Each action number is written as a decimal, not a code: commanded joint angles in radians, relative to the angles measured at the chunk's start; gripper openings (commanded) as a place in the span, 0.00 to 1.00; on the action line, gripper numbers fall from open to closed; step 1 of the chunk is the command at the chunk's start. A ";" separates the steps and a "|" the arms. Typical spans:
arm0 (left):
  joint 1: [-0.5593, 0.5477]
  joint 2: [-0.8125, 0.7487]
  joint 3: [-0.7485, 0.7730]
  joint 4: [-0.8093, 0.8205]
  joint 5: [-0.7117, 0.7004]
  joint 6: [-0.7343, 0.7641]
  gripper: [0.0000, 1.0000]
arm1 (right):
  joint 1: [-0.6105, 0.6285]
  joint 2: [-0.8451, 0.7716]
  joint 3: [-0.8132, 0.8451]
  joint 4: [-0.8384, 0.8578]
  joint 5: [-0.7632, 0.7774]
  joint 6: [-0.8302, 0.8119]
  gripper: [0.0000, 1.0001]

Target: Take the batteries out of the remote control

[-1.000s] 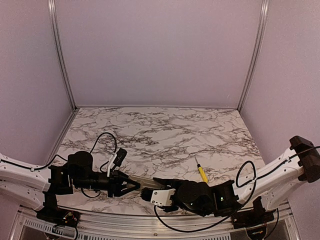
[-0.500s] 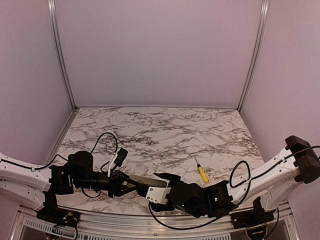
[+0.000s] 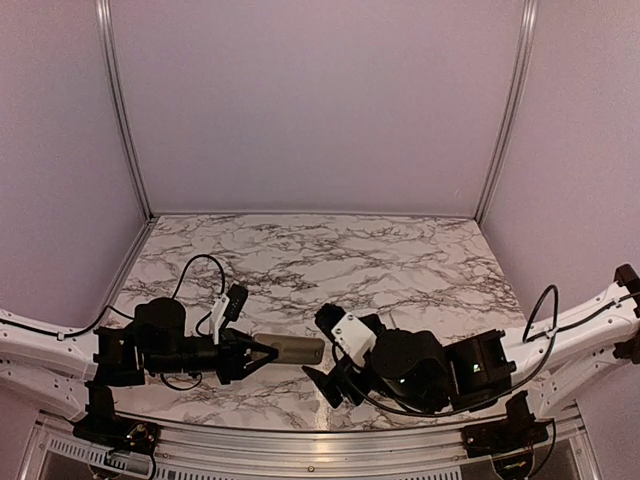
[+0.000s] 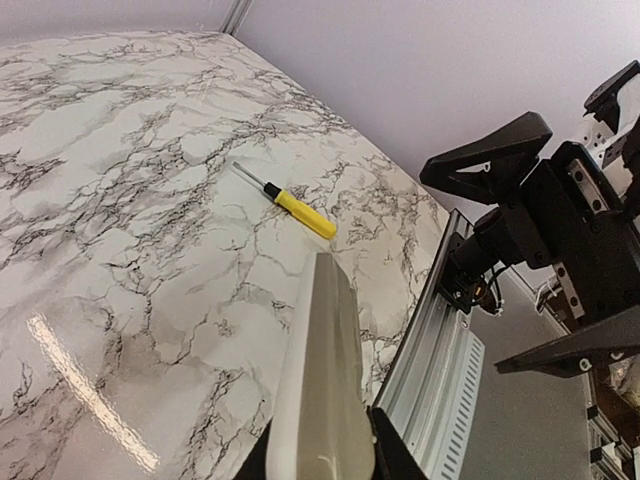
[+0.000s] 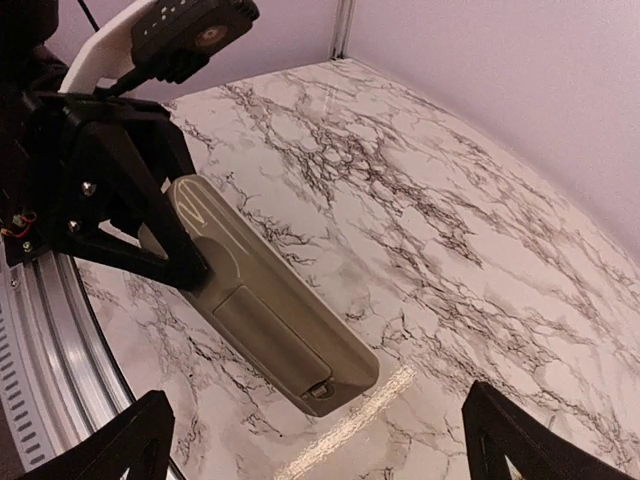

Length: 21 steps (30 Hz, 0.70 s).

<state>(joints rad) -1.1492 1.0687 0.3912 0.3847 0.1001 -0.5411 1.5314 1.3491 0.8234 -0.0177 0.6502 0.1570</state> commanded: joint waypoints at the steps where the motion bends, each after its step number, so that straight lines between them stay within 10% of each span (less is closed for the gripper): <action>1: -0.003 0.023 0.061 -0.018 -0.092 0.032 0.00 | -0.066 -0.130 -0.070 0.005 -0.122 0.281 0.99; 21: -0.001 0.173 0.237 -0.094 -0.141 0.053 0.00 | -0.186 -0.390 -0.356 0.351 -0.355 0.475 0.96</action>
<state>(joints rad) -1.1492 1.2339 0.5827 0.3244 -0.0277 -0.5117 1.3506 0.9749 0.4854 0.2478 0.3260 0.6125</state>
